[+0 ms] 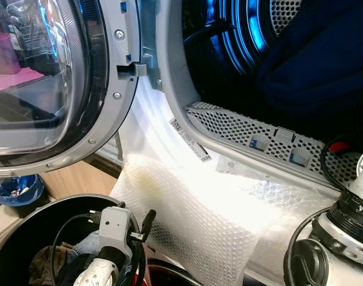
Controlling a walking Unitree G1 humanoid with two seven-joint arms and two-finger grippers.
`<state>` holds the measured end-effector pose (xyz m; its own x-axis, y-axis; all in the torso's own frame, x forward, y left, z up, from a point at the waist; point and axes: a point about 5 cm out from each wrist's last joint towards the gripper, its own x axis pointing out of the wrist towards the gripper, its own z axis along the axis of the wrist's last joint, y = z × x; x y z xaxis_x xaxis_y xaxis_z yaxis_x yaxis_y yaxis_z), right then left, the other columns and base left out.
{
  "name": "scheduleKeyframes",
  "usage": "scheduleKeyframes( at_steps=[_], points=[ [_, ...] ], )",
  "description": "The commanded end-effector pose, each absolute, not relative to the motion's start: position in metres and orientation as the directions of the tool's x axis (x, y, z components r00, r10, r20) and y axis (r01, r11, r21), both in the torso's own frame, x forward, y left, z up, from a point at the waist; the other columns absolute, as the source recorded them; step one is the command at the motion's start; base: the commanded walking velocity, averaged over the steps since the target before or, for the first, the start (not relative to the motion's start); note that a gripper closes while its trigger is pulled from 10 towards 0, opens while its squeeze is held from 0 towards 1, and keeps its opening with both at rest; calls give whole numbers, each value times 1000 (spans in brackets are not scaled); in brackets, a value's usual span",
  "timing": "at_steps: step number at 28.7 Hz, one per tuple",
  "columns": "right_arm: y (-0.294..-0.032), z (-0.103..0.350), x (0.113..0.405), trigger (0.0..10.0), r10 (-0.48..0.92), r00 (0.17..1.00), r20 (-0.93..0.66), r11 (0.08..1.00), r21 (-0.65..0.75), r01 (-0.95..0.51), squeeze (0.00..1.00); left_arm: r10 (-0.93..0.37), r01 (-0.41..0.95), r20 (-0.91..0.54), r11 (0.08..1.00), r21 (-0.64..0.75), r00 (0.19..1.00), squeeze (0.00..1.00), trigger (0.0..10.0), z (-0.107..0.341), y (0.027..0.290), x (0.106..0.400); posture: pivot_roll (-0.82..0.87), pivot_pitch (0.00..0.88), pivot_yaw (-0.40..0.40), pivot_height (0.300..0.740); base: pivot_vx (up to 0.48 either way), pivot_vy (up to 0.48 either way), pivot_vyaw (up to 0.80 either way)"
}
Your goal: Clothes washing
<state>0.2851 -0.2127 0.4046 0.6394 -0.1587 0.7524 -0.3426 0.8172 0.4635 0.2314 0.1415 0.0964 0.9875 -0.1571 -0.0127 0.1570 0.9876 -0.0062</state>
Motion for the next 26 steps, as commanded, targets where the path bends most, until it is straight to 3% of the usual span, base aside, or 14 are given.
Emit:
scheduleKeyframes(
  at_steps=[1,26],
  points=[
    [-218,417,273,10000,-175,573,800,823,438,-362,0,-166,167,5,986,-18,986,0,10000,99,141,231,-5,46,-31,740,0,0,0],
    [-207,409,284,10000,-150,636,757,793,477,-380,0,-131,131,19,991,-28,991,0,10000,102,144,233,-8,103,-40,740,0,0,0]
  ],
)
